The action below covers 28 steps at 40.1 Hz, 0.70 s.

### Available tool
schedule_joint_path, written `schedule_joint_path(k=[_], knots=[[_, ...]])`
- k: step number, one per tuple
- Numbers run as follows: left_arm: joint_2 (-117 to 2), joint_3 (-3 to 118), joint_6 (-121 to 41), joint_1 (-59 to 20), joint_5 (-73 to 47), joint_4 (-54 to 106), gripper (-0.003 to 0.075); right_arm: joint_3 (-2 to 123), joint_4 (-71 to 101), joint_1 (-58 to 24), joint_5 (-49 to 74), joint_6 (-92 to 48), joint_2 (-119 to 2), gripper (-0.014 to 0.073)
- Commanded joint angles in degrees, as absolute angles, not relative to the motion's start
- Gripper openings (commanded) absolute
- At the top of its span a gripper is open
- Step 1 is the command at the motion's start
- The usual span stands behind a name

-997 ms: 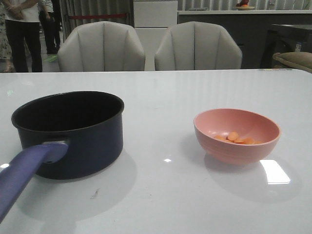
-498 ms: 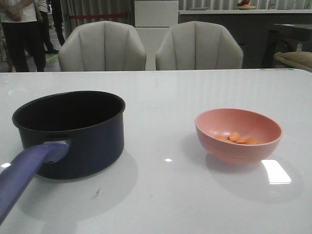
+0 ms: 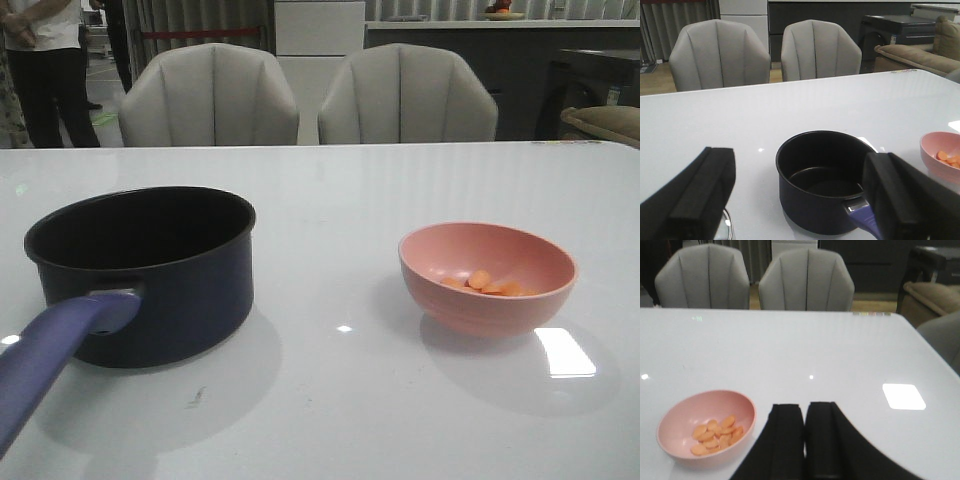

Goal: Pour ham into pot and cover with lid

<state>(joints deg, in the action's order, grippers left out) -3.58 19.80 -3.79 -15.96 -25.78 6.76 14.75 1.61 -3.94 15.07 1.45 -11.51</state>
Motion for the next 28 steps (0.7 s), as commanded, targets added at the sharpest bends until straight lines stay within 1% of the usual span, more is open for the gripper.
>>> schedule_joint_path(k=[1,6,8,10,12,18,20,22,28], knots=[[-4.17,21.37,-3.4,-16.39,-20.98,7.45,0.0563,16.18,0.78,-3.89,11.94,0.72,-13.13,0.0165],[-4.17,21.37,-3.4,-16.39,-20.98,7.45,0.0563,16.06,1.18,-3.89,11.77,0.72,-13.13,0.0167],[-4.17,21.37,-3.4,-16.39,-20.98,7.45,0.0563,16.06,1.35,-3.89,12.07,0.72,-13.17,0.0178],[-4.17,21.37,-3.4,-16.39,-20.98,7.45,0.0563,16.06,1.35,-3.89,12.77,0.72,-13.17,0.0209],[-4.17,21.37,-3.4,-16.39,-20.98,7.45,0.0563,16.06,1.35,-4.33,13.38,0.72,-13.17,0.0272],[-4.17,21.37,-3.4,-16.39,-20.98,7.45,0.0563,16.06,1.8,-6.34,13.73,0.77,-14.44,0.05],[-4.17,21.37,-3.4,-16.39,-20.98,7.45,0.0563,16.06,2.53,-6.79,13.73,0.77,-15.25,0.0547],[-4.17,21.37,-3.4,-16.39,-21.09,7.45,0.0563,16.29,3.67,-7.17,13.73,0.77,-16.35,0.0561],[-4.17,21.37,-3.4,-16.39,-21.3,7.45,0.0563,19.86,8.68,-8.62,15.79,0.77,-22.92,0.0559]])
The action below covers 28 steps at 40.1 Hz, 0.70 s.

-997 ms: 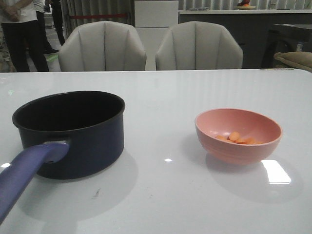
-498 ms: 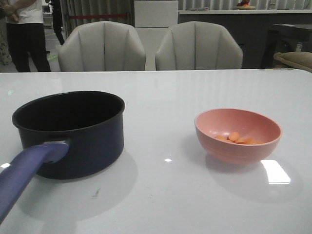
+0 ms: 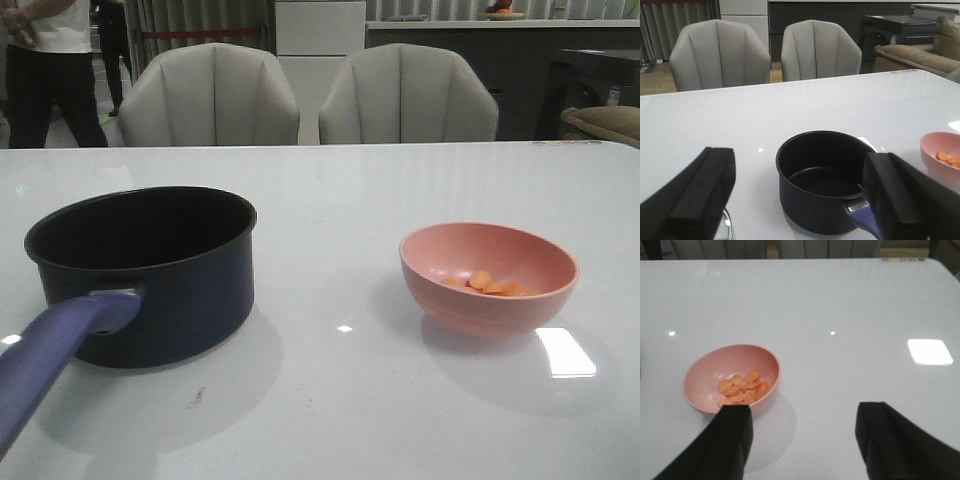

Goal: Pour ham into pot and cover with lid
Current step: 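Grasp the rim of the pink bowl with the right gripper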

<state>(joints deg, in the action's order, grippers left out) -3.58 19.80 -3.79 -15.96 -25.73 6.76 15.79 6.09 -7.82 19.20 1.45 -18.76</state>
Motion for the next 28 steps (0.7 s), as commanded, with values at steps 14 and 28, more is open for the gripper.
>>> schedule_joint_path(k=[14,28], knots=[[-4.17,21.37,-3.4,-16.39,-21.34,7.45,0.0563,33.03,12.85,-11.08,18.69,0.77,-51.92,0.0559],[-4.17,21.37,-3.4,-16.39,-21.34,7.45,0.0563,47.15,13.13,-11.11,20.13,0.77,-78.23,0.0559]])
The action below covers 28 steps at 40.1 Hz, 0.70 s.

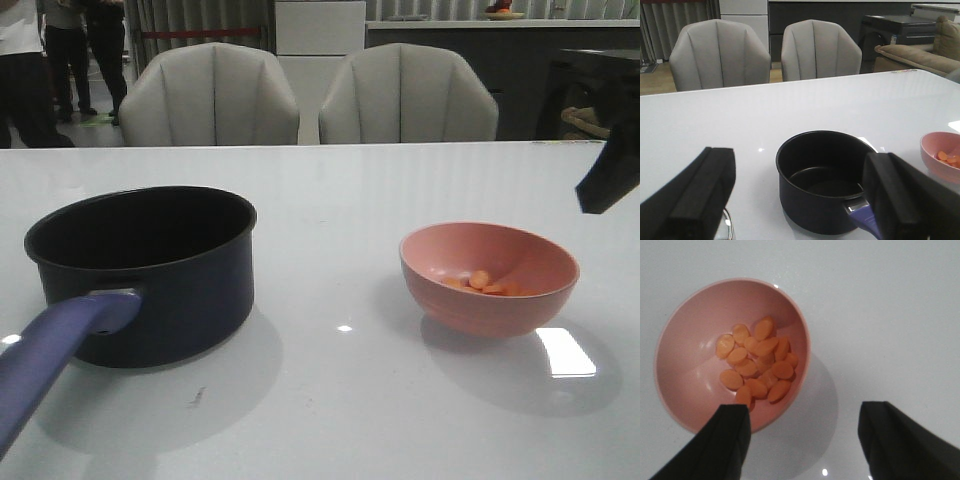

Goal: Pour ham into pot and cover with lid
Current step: 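Grasp the rim of the pink bowl with the right gripper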

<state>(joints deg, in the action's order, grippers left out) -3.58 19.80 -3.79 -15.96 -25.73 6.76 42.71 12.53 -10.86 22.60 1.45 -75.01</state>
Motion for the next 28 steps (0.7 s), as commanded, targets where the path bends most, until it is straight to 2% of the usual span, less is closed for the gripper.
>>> schedule_joint_path(k=[1,10,13,18,23,28], knots=[[-4.17,21.37,-3.4,-16.39,-21.34,7.45,0.0563,48.21,13.13,-11.11,20.2,0.77,-79.99,0.0559],[-4.17,21.37,-3.4,-16.39,-21.34,7.45,0.0563,55.48,13.13,-11.11,21.89,0.77,-91.56,0.0556],[-4.17,21.37,-3.4,-16.39,-21.34,7.45,0.0563,57.64,13.13,-11.11,22.84,0.77,-94.71,0.0526],[-4.17,21.37,-3.4,-16.39,-21.34,7.45,0.0563,60.25,14.02,-11.11,24.17,0.77,-98.22,0.037],[-4.17,21.37,-3.4,-16.39,-21.34,7.45,0.0563,62.07,16.06,-11.11,26.08,0.77,-99.31,0.0125],[-4.17,21.37,-3.4,-16.39,-21.34,7.45,0.0563,62.6,16.71,-11.11,26.15,0.72,-99.23,0.0147]])
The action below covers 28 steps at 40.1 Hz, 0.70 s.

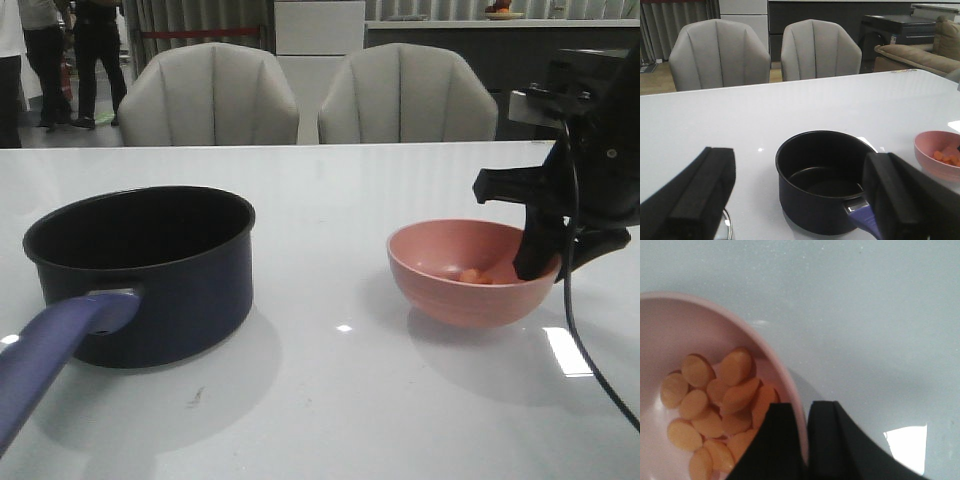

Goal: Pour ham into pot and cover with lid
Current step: 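Grasp the rim of the pink bowl with the right gripper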

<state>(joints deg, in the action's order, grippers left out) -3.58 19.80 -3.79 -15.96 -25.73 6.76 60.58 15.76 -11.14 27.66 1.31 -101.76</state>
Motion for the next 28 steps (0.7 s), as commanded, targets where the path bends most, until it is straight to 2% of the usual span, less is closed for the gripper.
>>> schedule_joint_path(k=[1,6,14,21,28], knots=[[-4.17,21.37,-3.4,-16.39,-21.34,7.45,0.0563,62.6,16.71,-11.11,26.09,0.72,-99.23,0.0146],[-4.17,21.37,-3.4,-16.39,-21.34,7.45,0.0563,62.66,16.75,-10.9,25.19,0.77,-99.23,0.0137],[-4.17,21.37,-3.4,-16.39,-21.34,7.45,0.0563,66.15,16.59,-11.55,30.76,-3.1,-95.7,0.0137],[-4.17,21.37,-3.4,-16.39,-21.34,7.45,0.0563,66.34,16.69,-17.31,27.53,-4.32,-88.63,0.0137],[-4.17,21.37,-3.4,-16.39,-21.34,7.45,0.0563,68.07,16.69,-25.54,25.63,-4.32,-87.26,0.0137]])
